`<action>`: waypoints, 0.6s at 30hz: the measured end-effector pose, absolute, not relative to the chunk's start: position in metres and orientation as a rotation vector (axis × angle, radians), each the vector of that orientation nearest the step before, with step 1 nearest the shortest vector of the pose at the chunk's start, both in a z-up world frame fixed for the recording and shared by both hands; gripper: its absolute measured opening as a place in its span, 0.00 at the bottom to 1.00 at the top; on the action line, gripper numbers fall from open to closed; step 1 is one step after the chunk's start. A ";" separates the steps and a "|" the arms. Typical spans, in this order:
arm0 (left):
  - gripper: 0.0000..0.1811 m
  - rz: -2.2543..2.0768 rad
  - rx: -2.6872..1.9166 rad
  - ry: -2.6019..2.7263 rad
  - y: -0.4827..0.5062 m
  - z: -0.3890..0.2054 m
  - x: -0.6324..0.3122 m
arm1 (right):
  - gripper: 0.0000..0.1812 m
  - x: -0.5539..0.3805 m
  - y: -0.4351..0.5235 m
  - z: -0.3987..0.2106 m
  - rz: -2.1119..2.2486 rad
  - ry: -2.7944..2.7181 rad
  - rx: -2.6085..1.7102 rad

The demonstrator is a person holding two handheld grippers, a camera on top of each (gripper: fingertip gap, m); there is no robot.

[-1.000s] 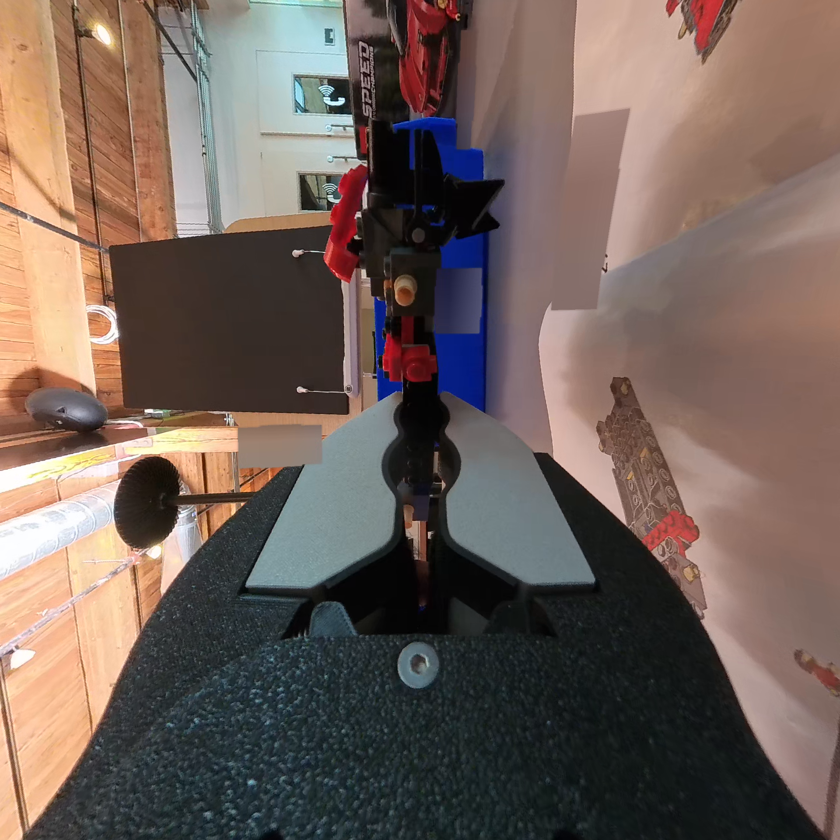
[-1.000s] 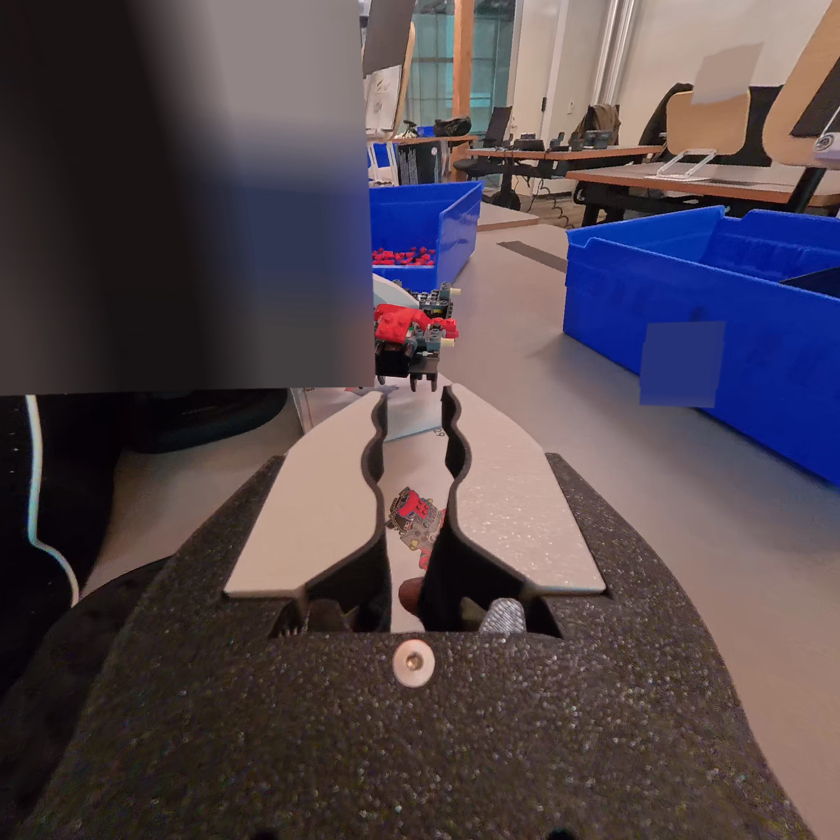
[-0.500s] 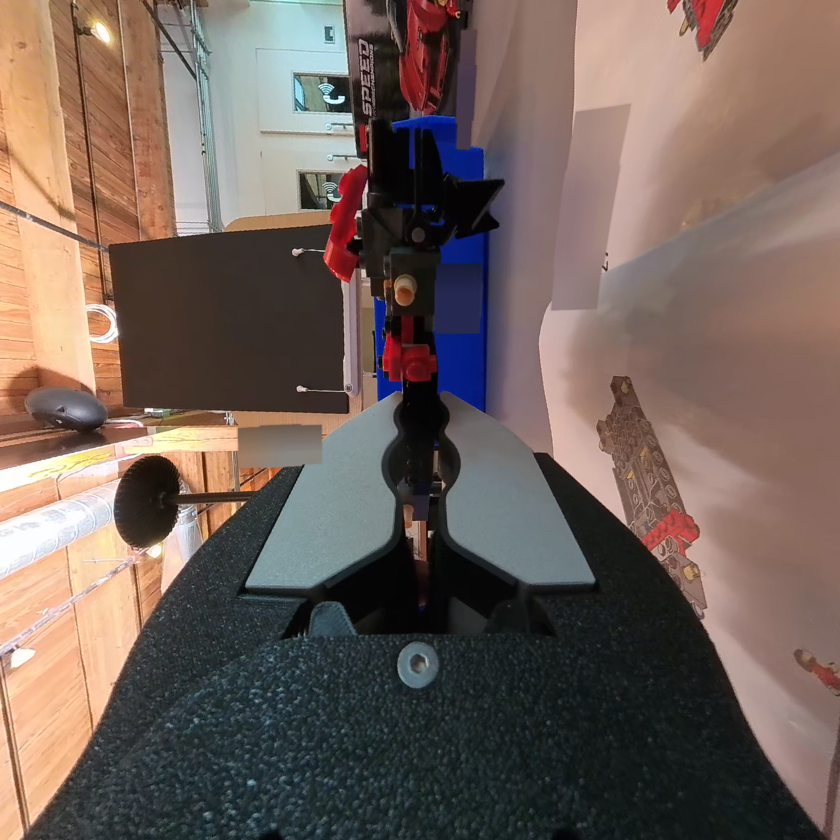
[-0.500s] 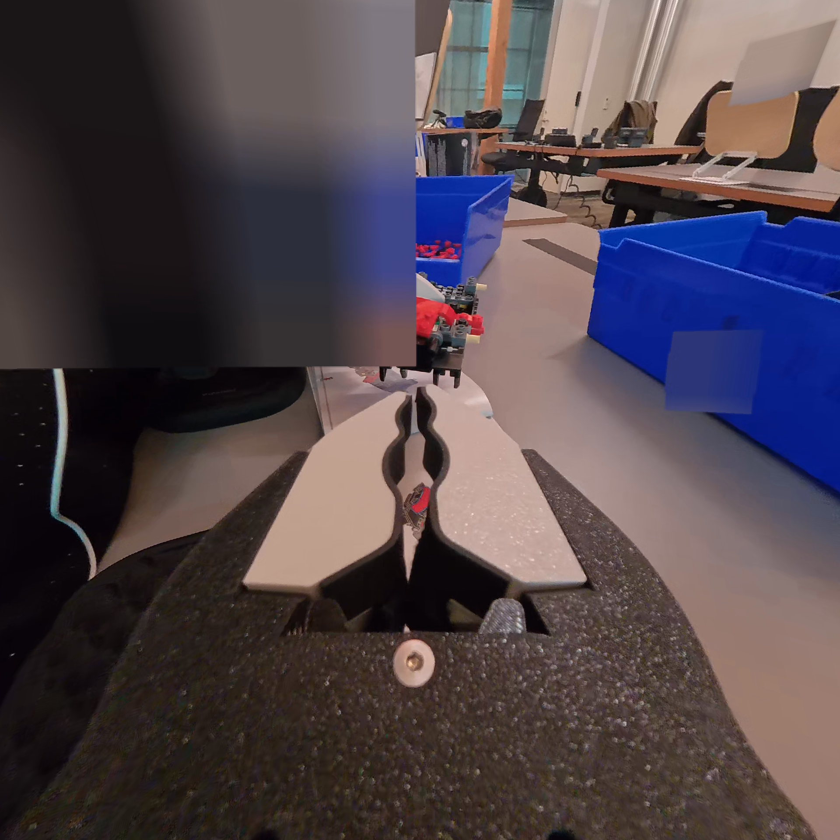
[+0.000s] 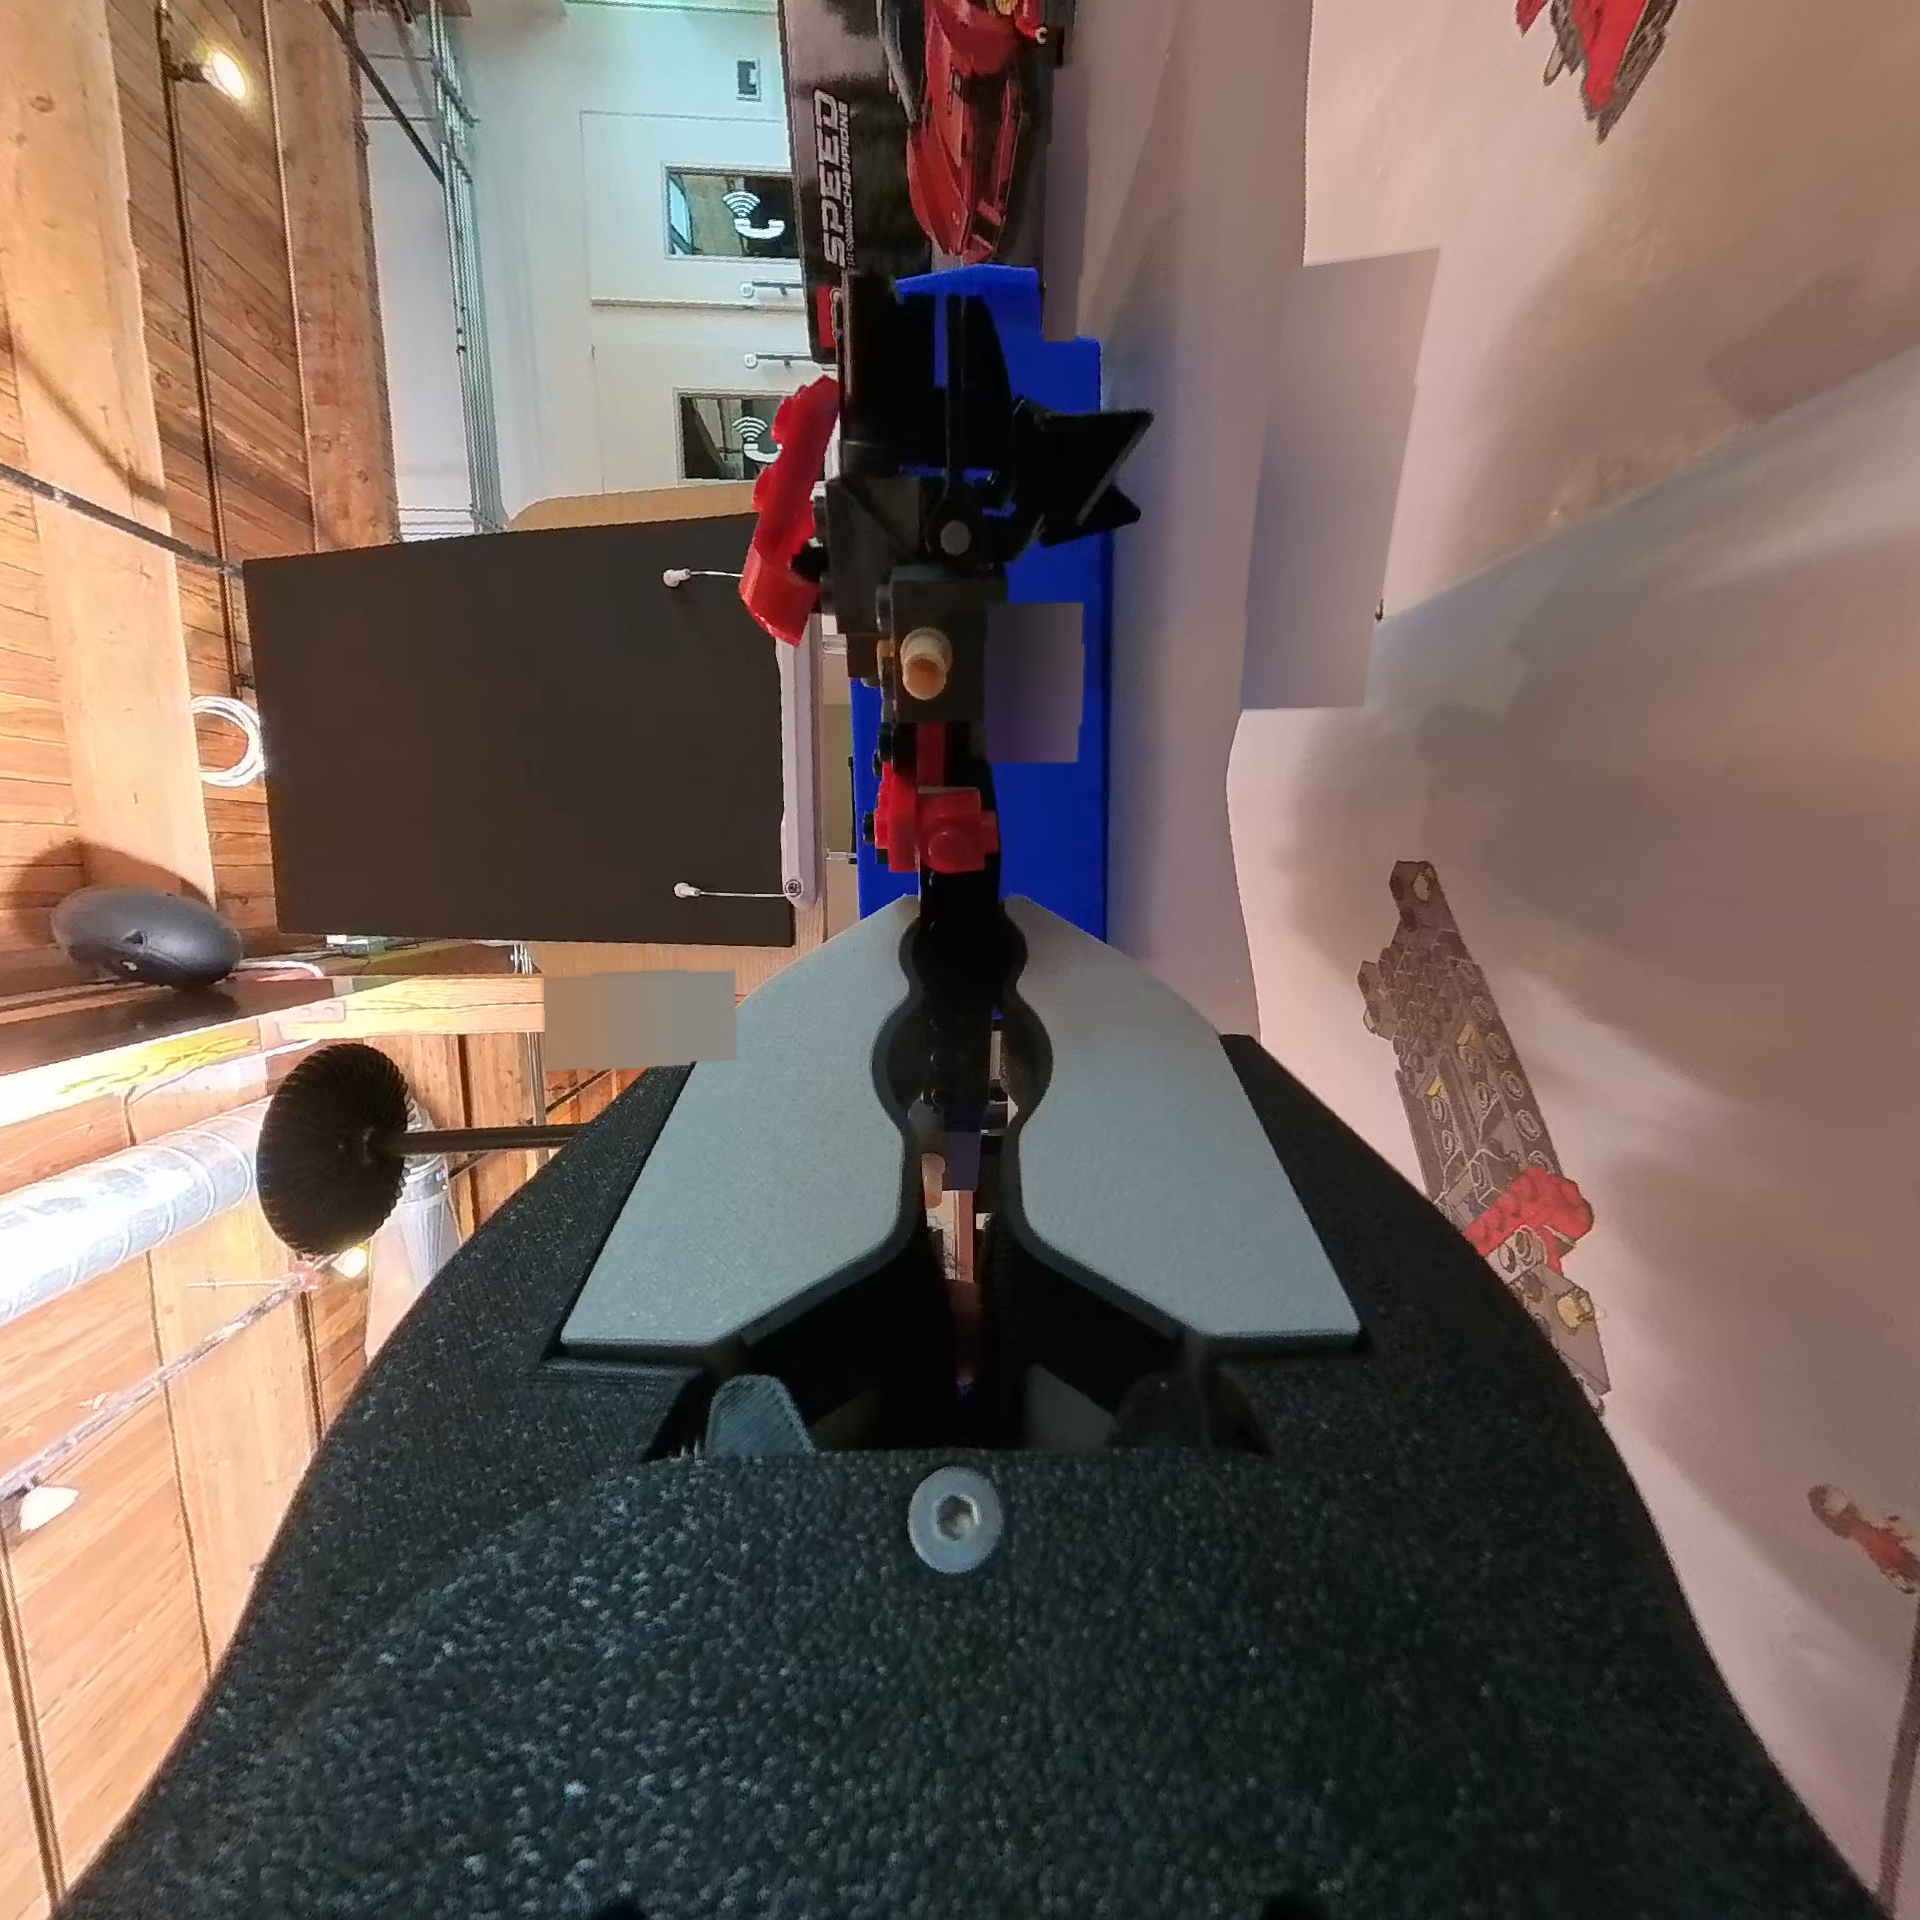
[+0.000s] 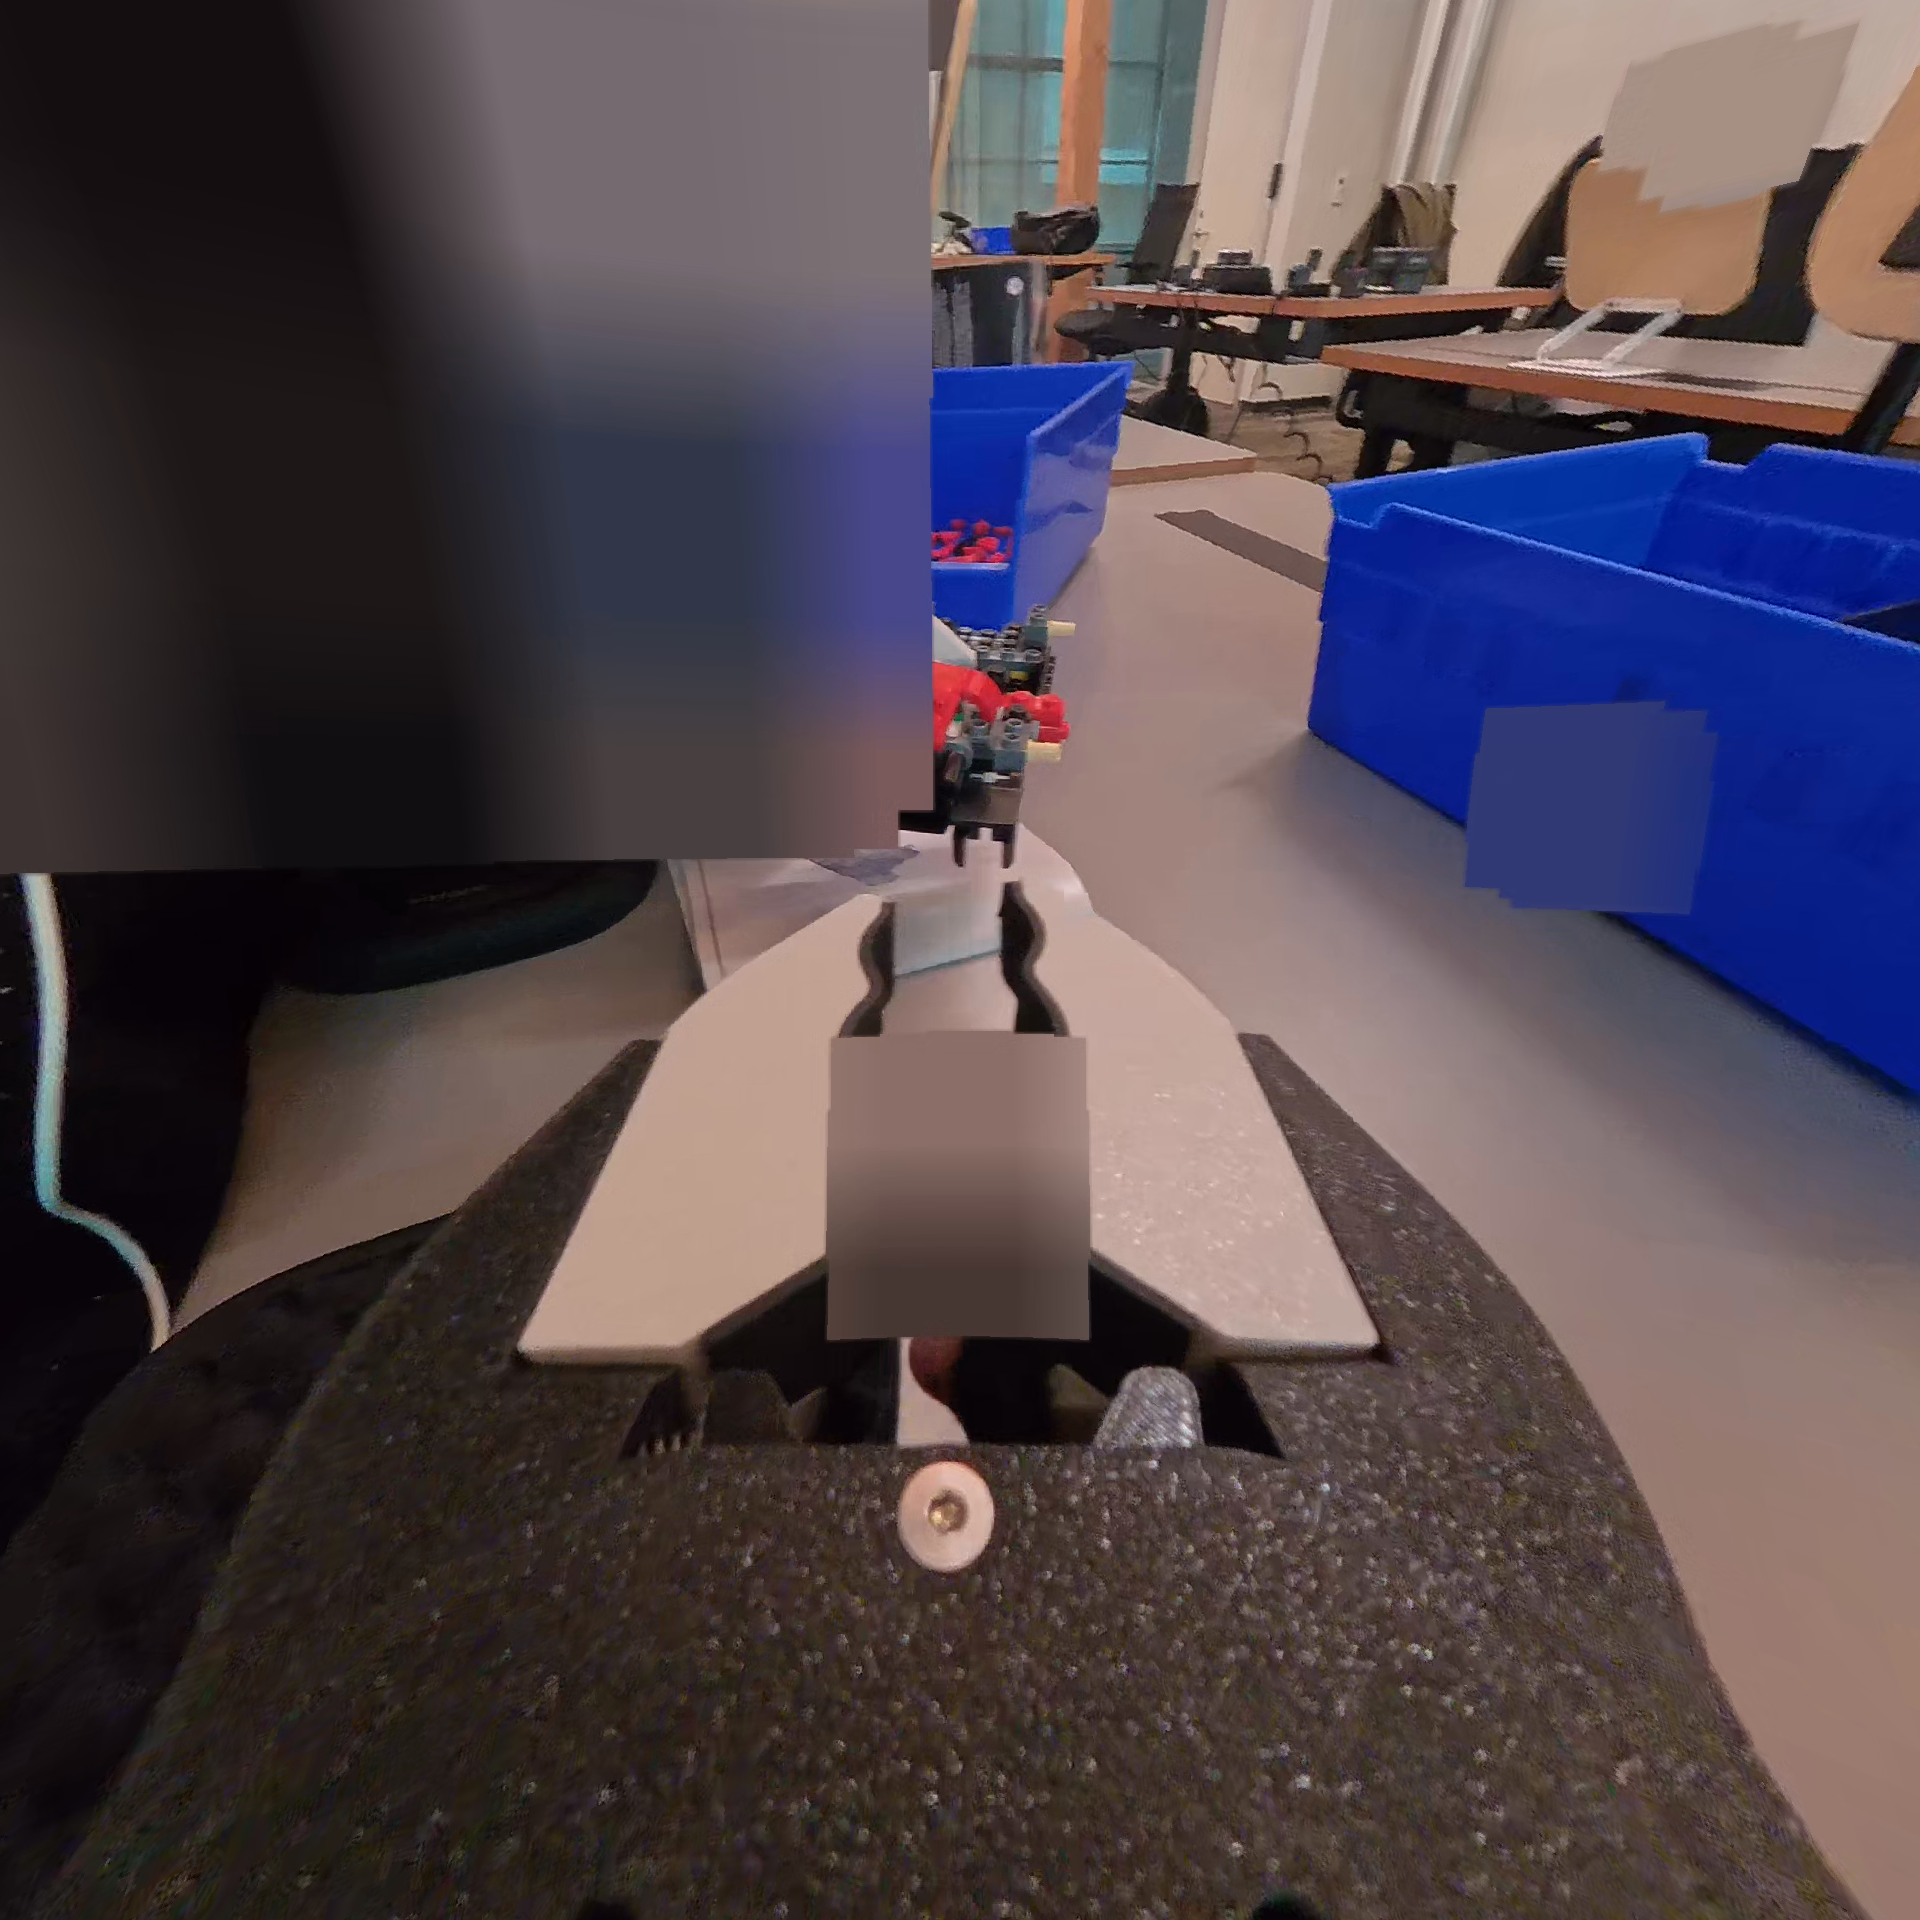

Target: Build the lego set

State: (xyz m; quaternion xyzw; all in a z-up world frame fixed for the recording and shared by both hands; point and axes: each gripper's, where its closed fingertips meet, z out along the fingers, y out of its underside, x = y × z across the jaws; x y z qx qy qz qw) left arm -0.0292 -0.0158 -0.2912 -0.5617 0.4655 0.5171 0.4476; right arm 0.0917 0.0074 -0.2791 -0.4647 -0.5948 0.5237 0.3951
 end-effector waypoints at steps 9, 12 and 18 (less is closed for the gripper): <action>0.04 1.280 -1.391 1.151 -0.016 -0.291 -0.029 | 0.02 0.093 0.019 -0.278 1.297 -1.450 -1.212; 0.04 1.281 -1.392 1.152 -0.016 -0.291 -0.030 | 0.13 0.092 0.022 -0.278 1.302 -1.427 -1.239; 0.04 1.280 -1.394 1.151 -0.016 -0.291 -0.030 | 0.00 0.095 0.017 -0.276 1.312 -1.450 -1.191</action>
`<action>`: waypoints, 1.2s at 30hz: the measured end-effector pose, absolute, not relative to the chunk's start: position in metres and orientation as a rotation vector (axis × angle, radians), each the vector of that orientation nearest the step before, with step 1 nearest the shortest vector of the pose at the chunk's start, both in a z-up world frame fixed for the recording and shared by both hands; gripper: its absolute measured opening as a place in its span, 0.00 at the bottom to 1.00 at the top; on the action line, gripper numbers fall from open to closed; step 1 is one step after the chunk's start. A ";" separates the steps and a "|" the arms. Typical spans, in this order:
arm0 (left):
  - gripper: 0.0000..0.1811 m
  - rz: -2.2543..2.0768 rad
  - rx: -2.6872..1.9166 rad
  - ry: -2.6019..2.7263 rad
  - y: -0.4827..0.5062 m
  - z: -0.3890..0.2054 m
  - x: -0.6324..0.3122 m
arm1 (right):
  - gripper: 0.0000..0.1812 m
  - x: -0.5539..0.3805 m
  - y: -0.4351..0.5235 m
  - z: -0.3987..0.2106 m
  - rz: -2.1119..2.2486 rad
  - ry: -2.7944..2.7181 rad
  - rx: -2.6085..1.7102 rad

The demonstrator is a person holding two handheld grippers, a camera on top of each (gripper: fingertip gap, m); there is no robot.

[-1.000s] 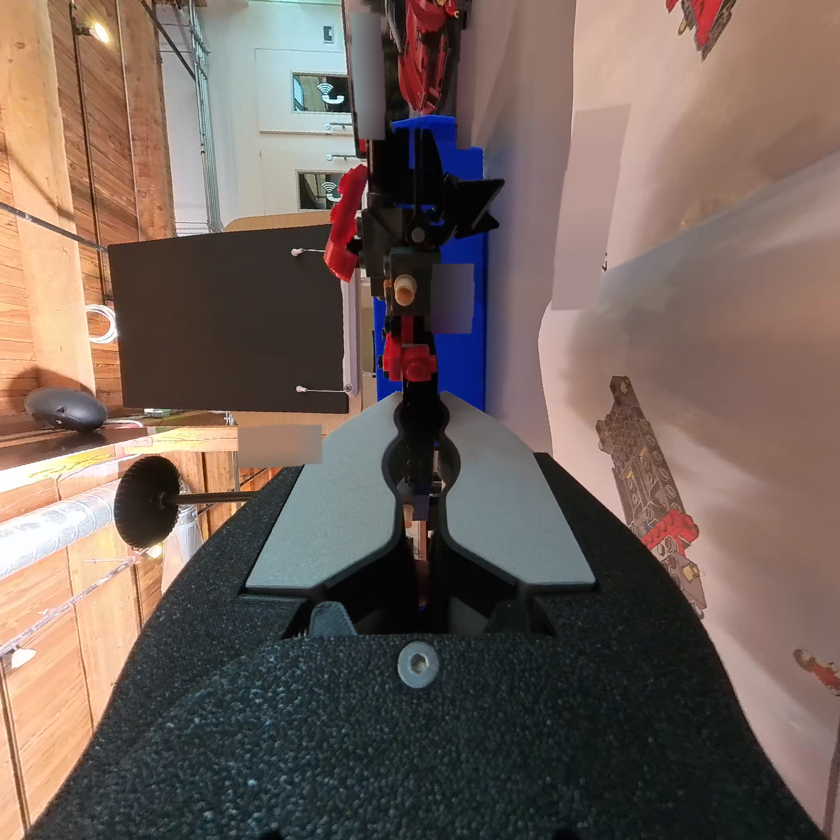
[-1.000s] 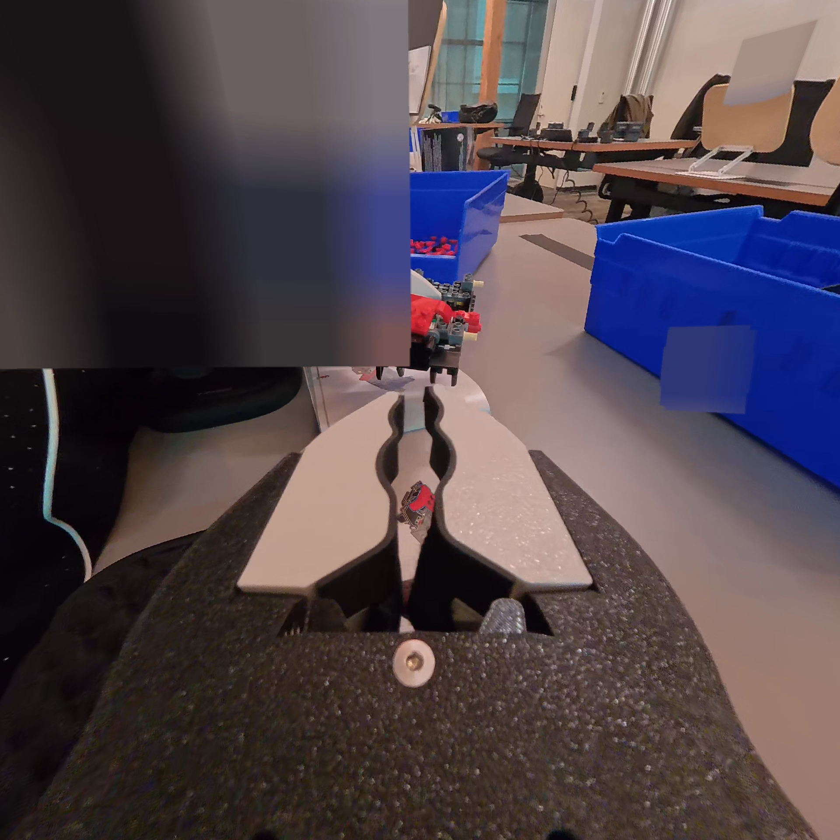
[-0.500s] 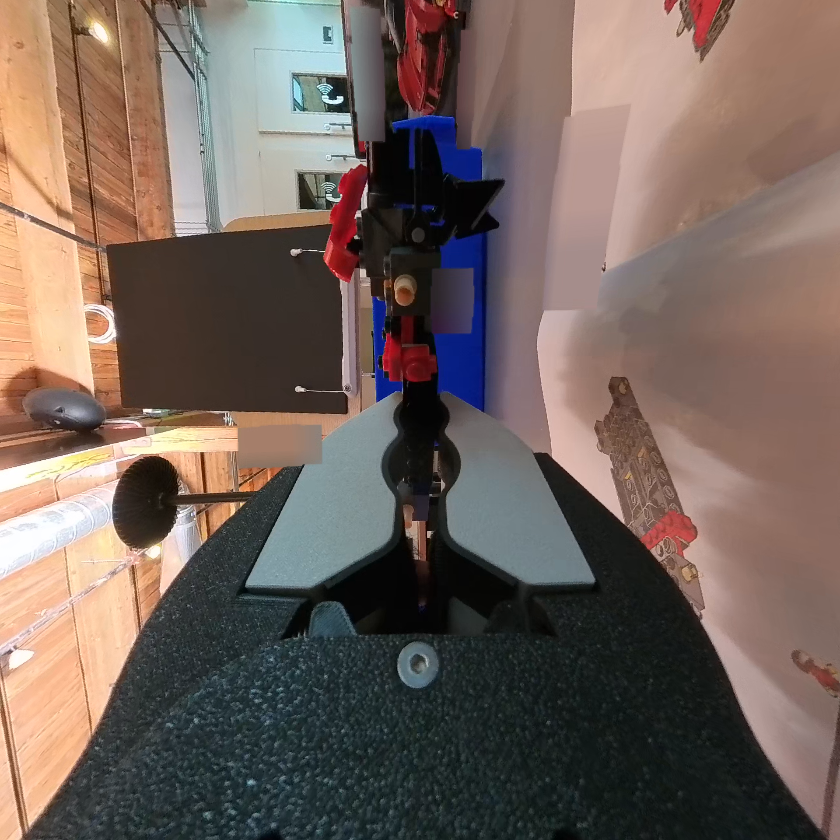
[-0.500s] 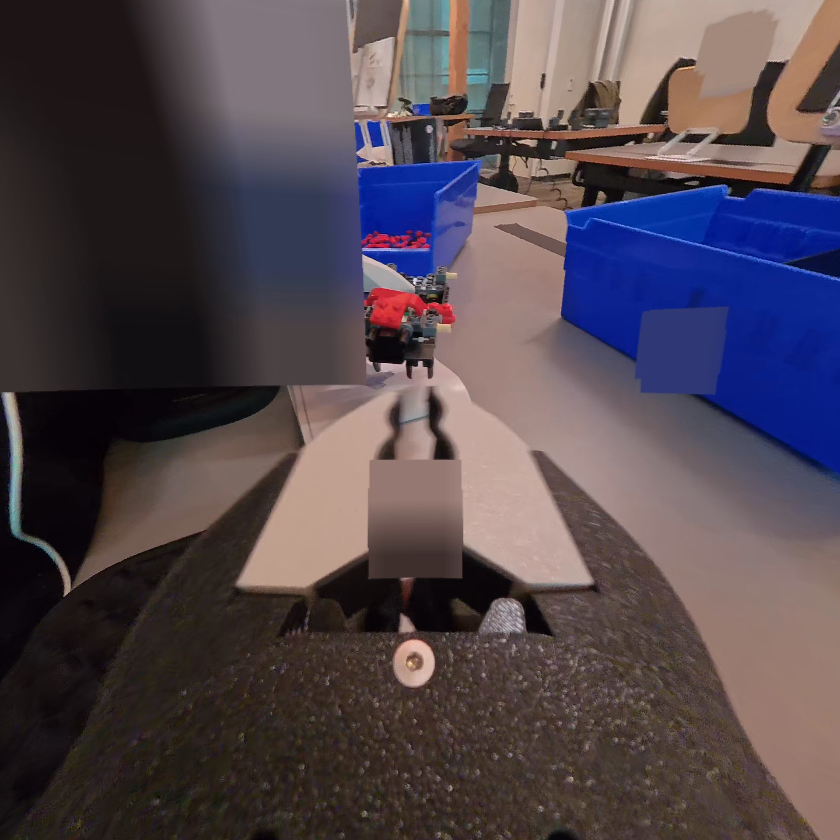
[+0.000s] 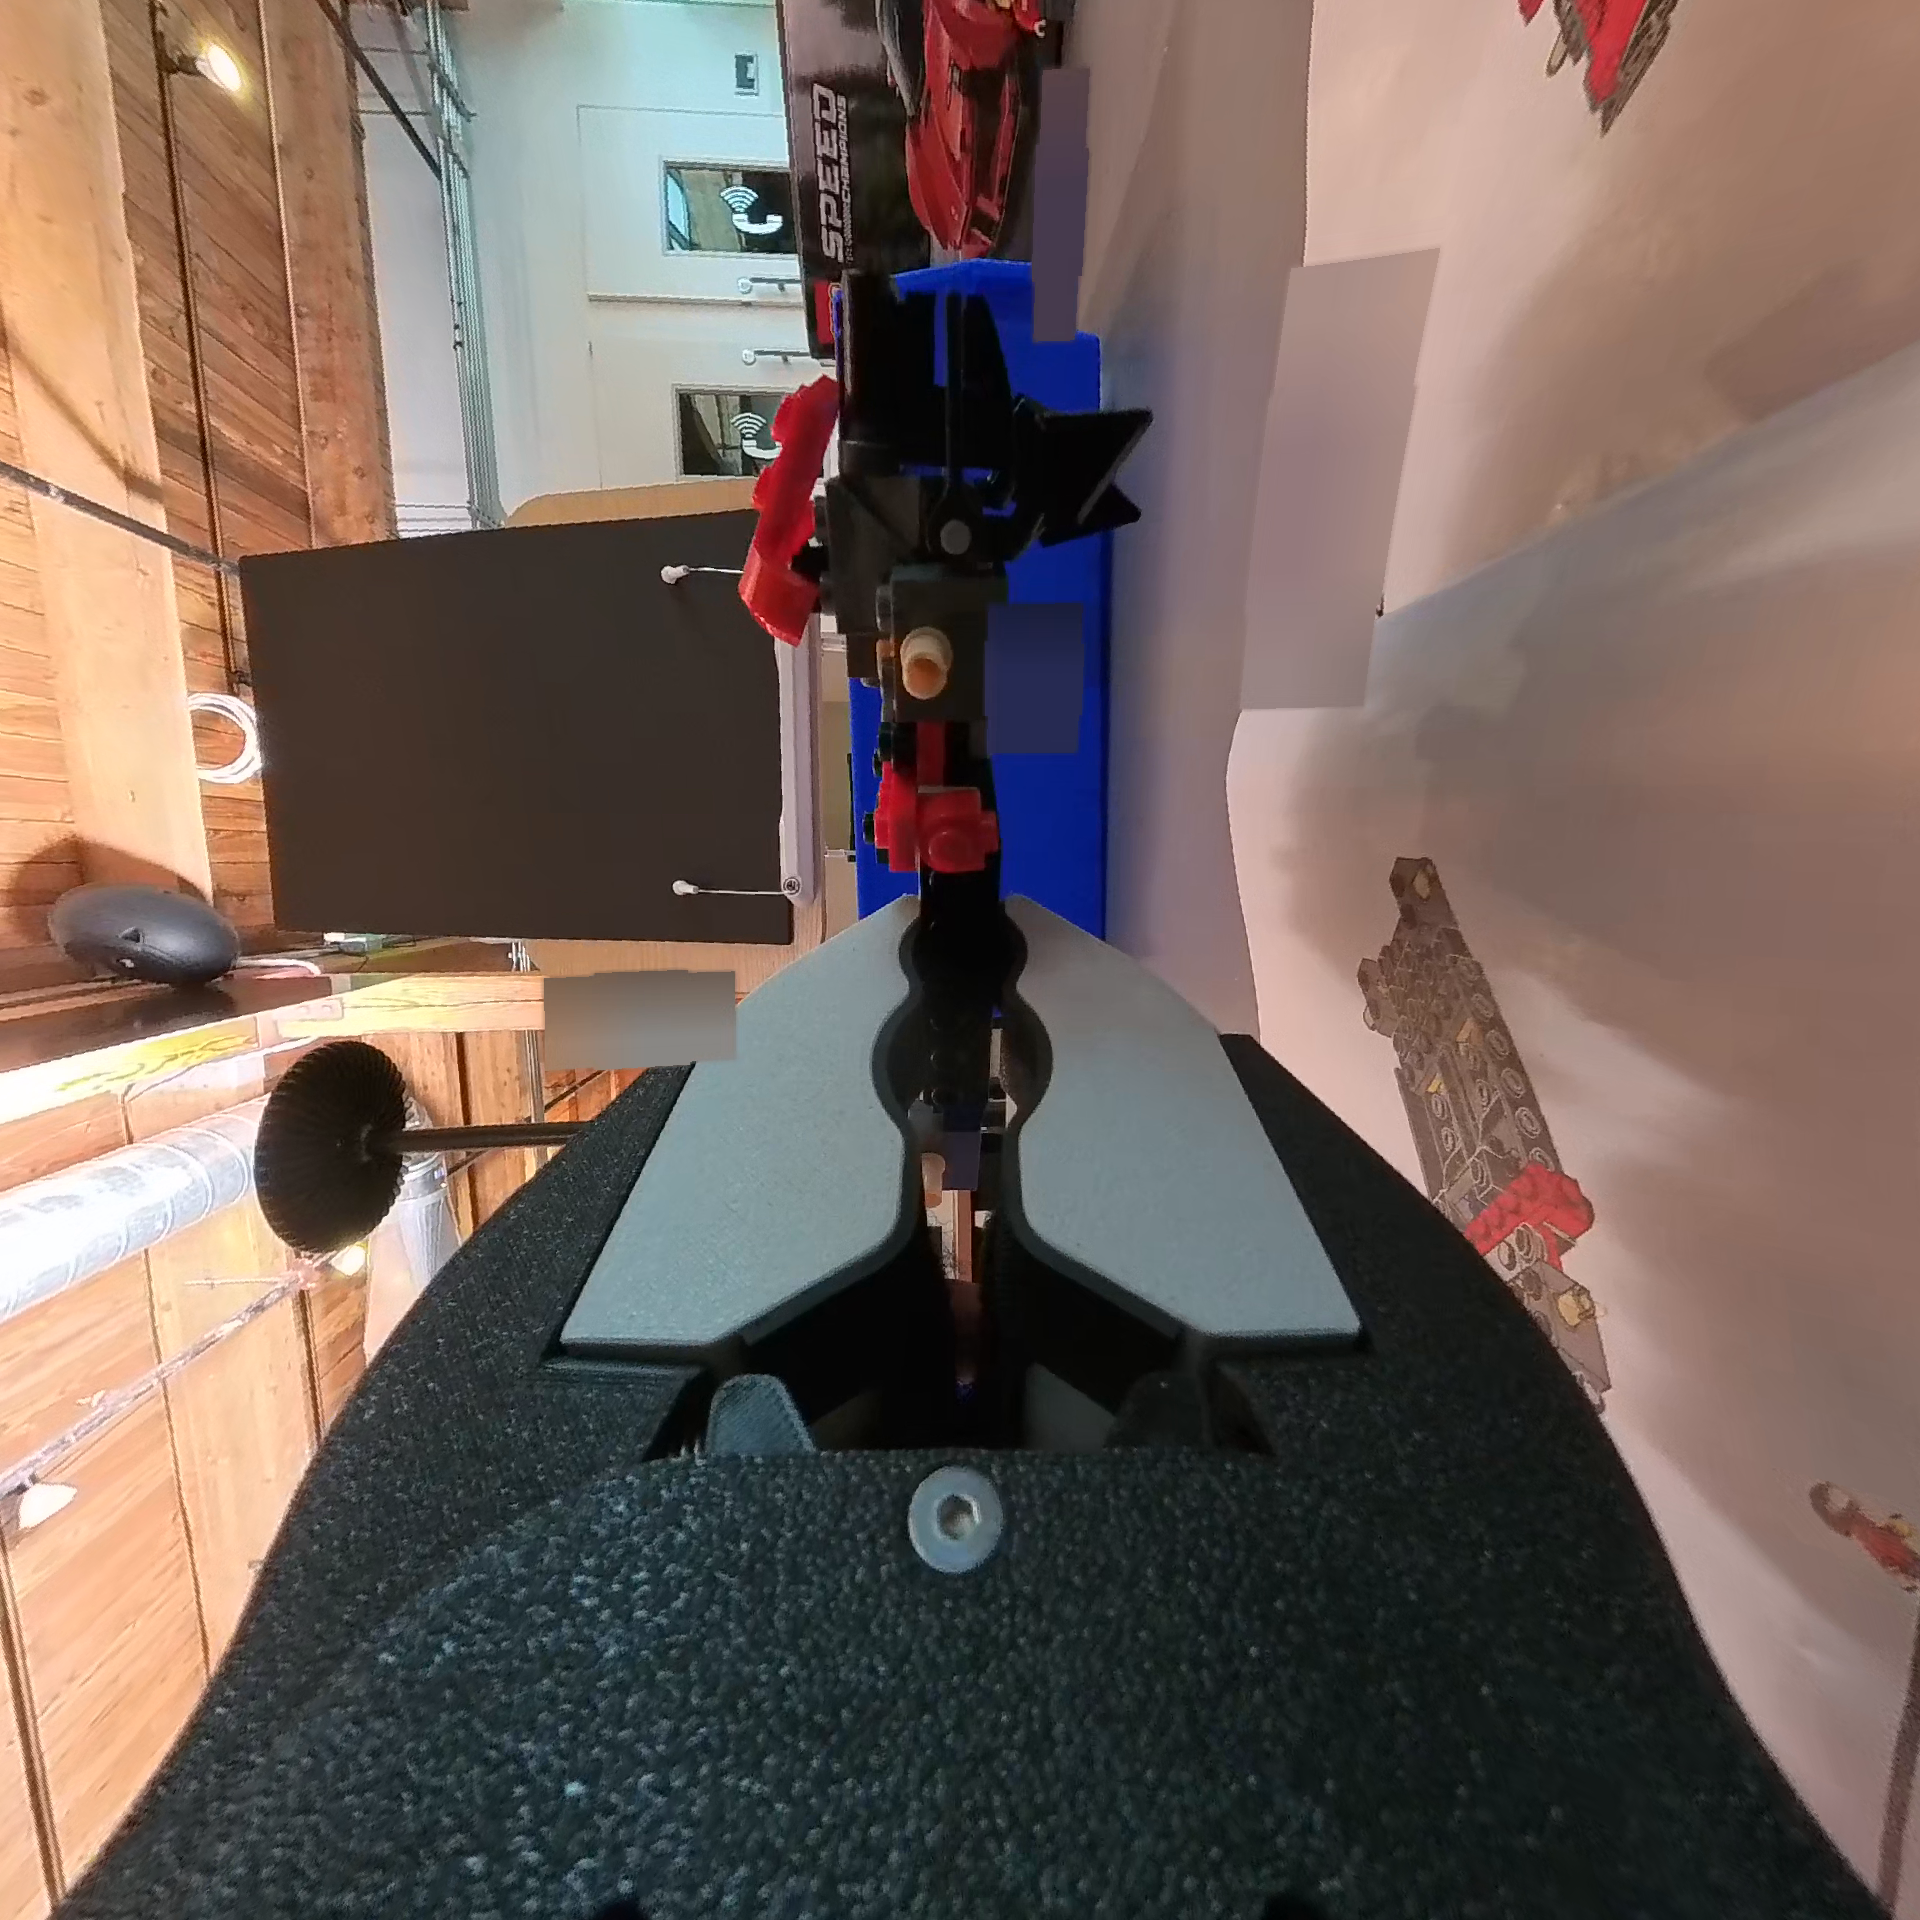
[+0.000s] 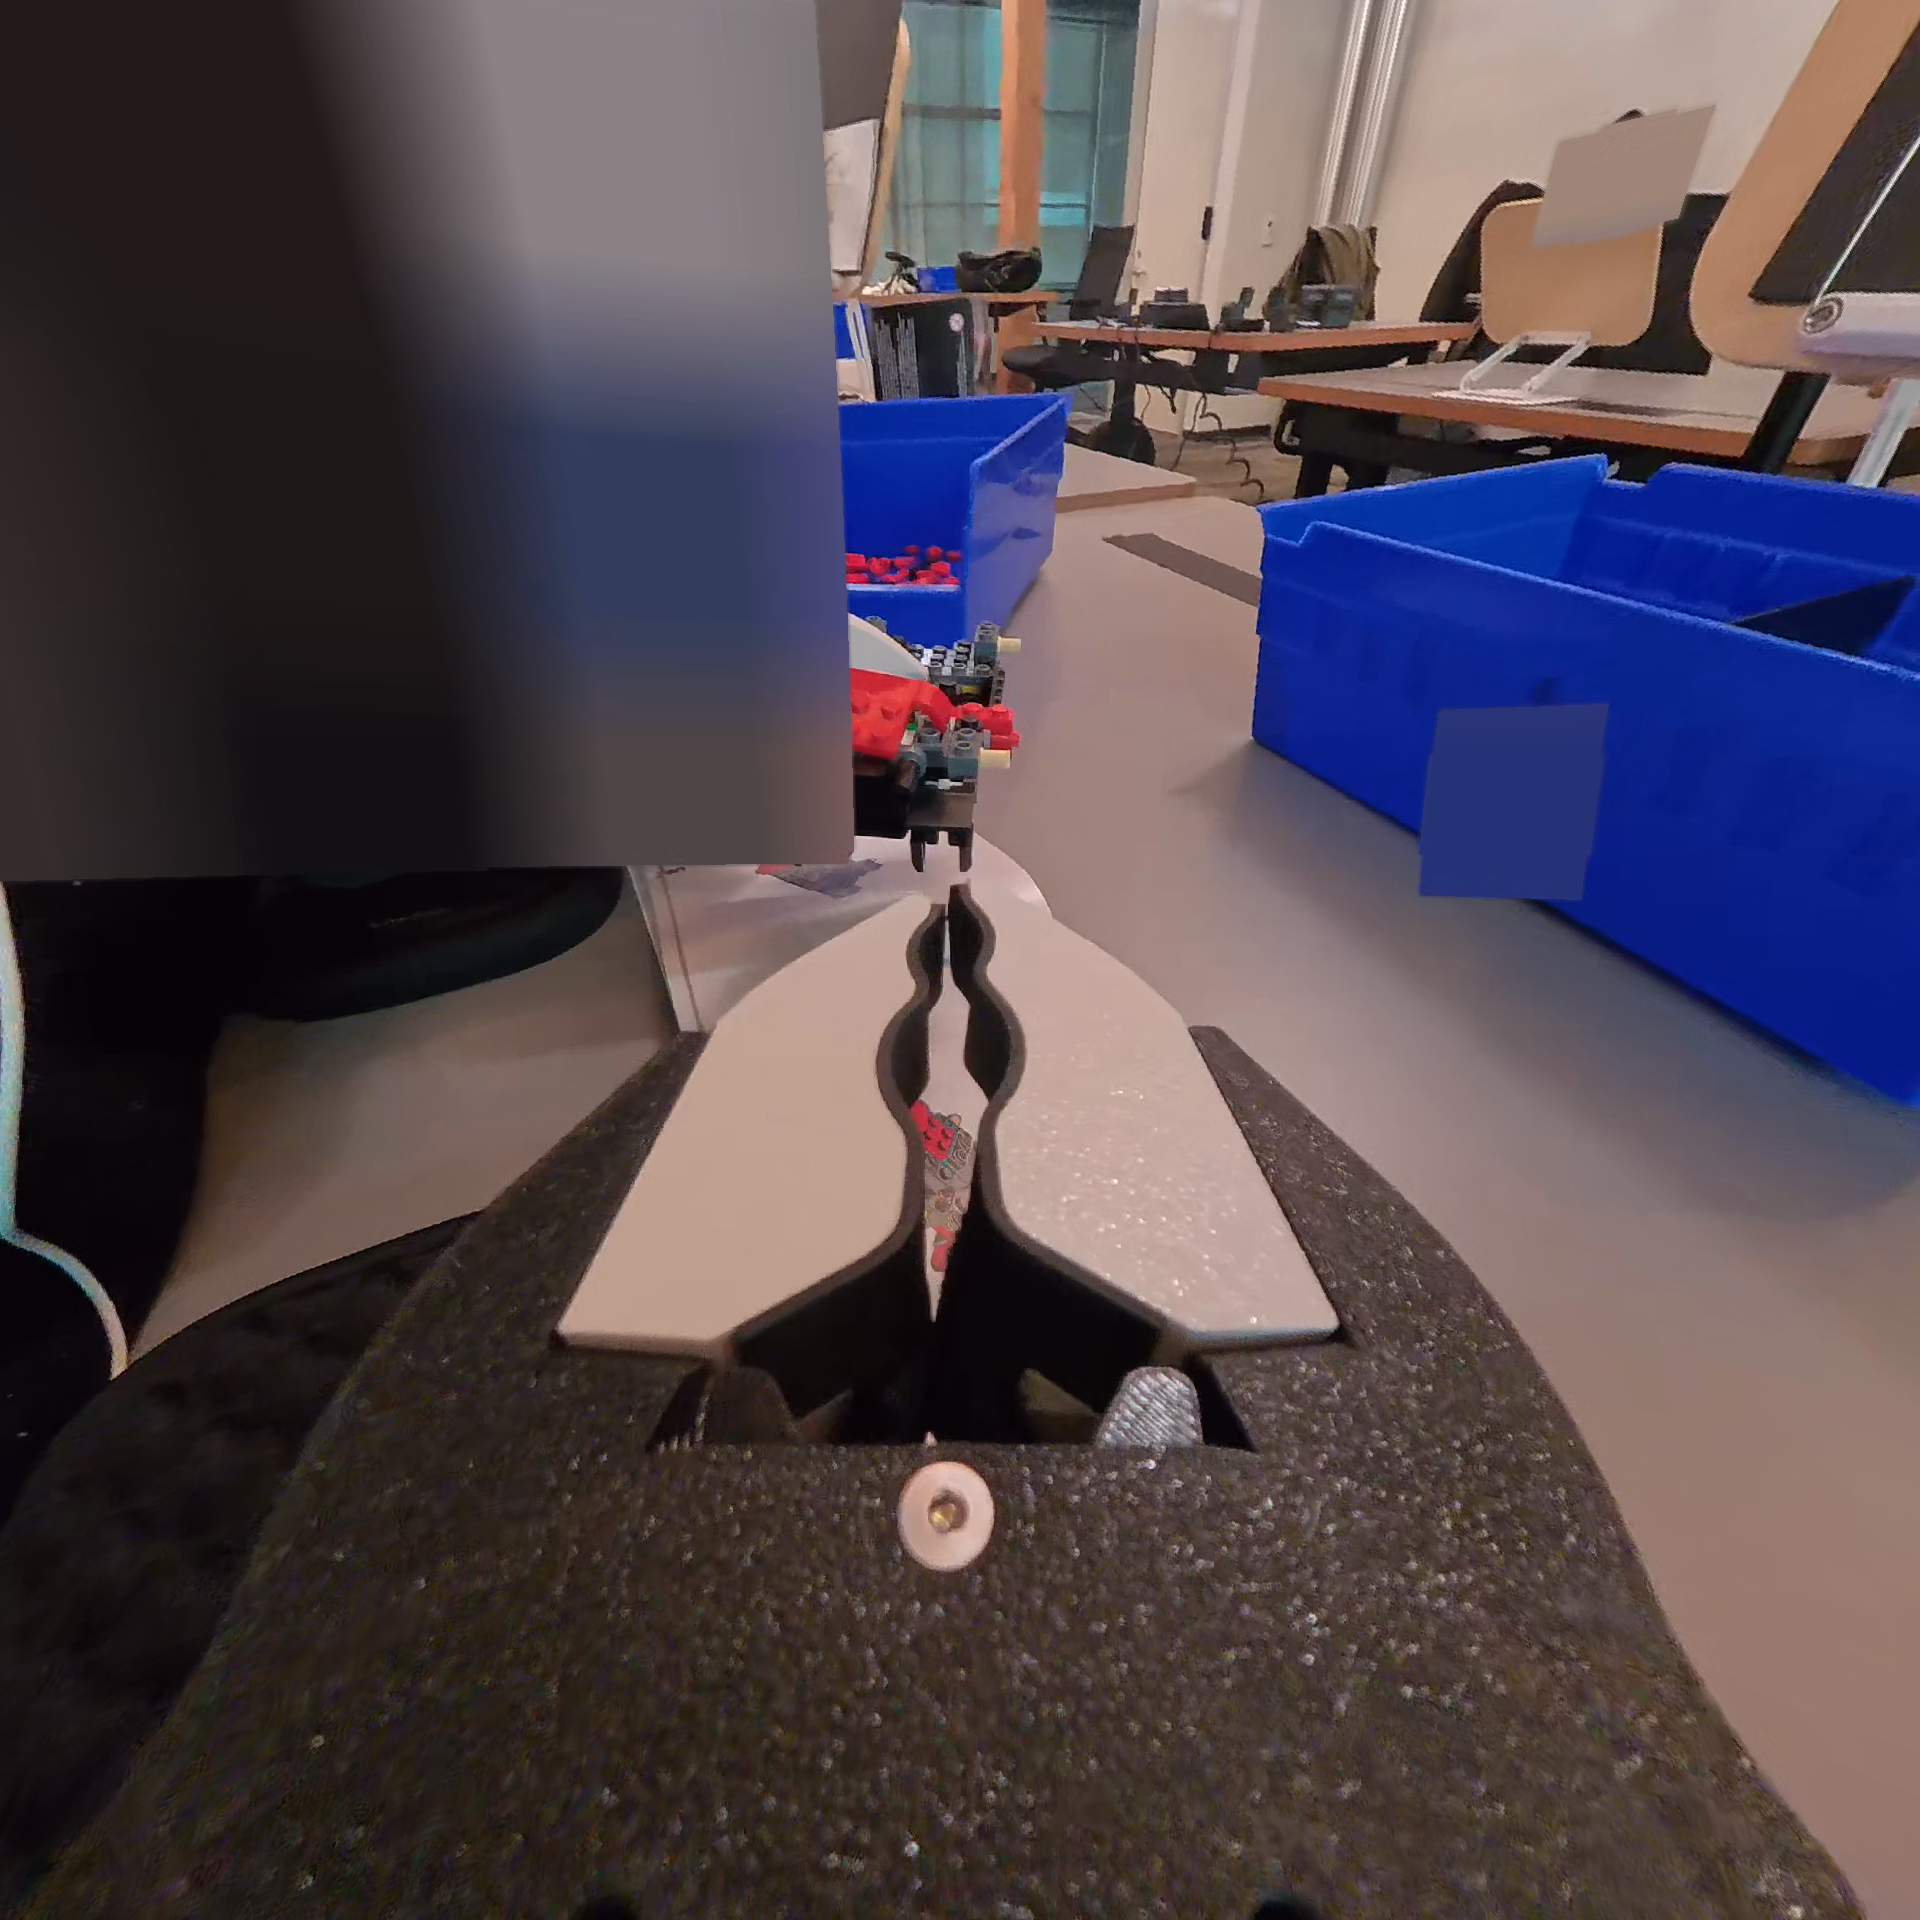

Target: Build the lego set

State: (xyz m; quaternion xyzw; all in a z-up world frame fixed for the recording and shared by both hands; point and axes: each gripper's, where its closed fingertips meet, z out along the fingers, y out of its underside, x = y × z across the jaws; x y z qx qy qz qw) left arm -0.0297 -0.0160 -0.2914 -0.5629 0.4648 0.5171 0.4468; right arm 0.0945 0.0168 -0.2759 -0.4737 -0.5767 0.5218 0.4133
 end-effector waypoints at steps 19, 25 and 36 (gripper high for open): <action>0.04 1.252 -1.406 1.140 -0.016 -0.292 -0.029 | 0.10 0.087 0.008 -0.274 1.319 -1.480 -1.173; 0.04 1.252 -1.409 1.136 -0.016 -0.292 -0.030 | 0.12 0.077 -0.005 -0.267 1.338 -1.489 -1.149; 0.04 1.251 -1.410 1.131 -0.016 -0.291 -0.031 | 0.08 0.088 0.021 -0.255 1.389 -1.305 -1.196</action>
